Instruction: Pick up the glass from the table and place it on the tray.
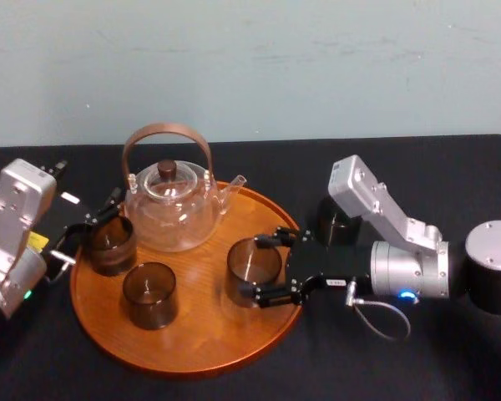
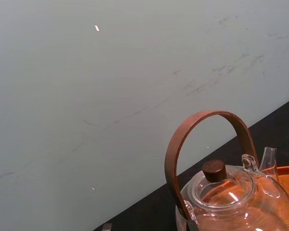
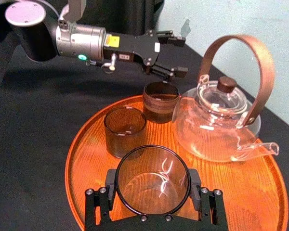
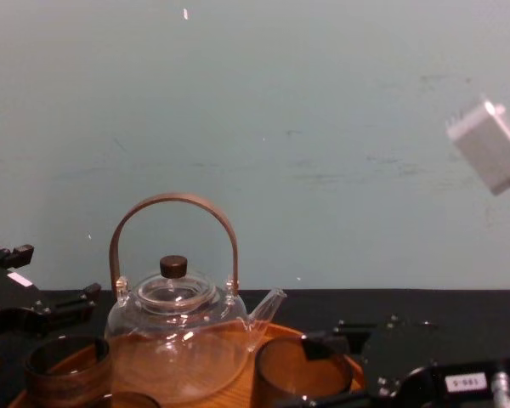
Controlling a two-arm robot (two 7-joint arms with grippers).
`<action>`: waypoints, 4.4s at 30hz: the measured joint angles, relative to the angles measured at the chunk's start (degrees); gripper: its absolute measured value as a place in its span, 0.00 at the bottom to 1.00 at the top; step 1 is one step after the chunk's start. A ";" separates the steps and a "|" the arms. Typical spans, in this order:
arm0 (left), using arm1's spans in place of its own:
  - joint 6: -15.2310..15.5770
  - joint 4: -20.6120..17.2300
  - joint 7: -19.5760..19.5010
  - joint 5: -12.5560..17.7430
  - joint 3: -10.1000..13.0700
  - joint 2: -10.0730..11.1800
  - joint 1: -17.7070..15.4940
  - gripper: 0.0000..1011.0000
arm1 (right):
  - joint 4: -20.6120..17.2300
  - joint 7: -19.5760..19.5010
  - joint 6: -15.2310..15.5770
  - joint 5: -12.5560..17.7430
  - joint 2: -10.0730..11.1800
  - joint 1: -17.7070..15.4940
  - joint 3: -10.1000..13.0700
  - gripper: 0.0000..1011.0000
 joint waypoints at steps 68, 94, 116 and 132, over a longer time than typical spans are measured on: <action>0.00 0.00 0.00 0.00 0.00 0.00 0.00 0.99 | 7.61 -0.18 -0.70 -2.64 -4.20 0.92 -2.00 0.99; 0.00 0.00 0.00 0.00 0.00 0.00 0.00 0.99 | -4.14 0.28 -0.86 3.99 6.88 -6.81 4.06 0.99; 0.00 0.00 0.00 0.00 0.00 0.00 0.00 0.99 | -7.04 -11.50 1.01 7.50 9.61 -14.70 13.96 0.99; 0.00 0.00 0.00 0.00 0.00 0.00 0.00 0.99 | -3.34 -15.33 5.89 6.65 6.40 -13.89 17.07 0.99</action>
